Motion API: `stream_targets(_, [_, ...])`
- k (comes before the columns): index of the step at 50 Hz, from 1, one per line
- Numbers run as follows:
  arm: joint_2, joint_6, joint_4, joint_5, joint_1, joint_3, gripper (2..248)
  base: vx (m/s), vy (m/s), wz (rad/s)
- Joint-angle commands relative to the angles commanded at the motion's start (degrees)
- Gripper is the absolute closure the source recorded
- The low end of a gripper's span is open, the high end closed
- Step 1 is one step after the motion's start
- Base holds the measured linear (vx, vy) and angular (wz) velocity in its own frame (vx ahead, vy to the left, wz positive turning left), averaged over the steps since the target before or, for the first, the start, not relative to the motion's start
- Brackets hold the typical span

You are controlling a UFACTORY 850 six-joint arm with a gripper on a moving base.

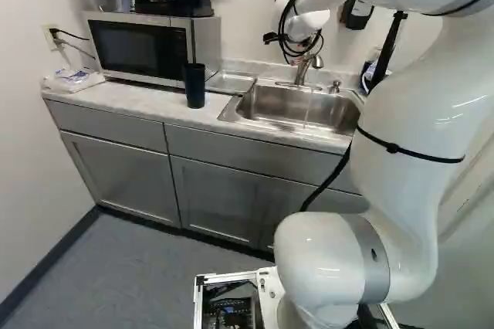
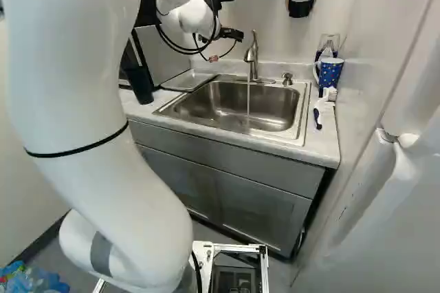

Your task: Rinse the cup and place it in the tray

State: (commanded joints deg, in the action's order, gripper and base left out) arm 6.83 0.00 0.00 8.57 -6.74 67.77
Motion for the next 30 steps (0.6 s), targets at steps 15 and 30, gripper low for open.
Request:
stream_targets(15, [-3.29, 0.00, 0.00, -5.14, 1.97, -3.45, 3, 0.000, 0.000, 0.000])
stream_targets(30, [-7.45, 0.00, 0.00, -10.83, 3.03, -7.68, 3, 0.000, 0.000, 0.000])
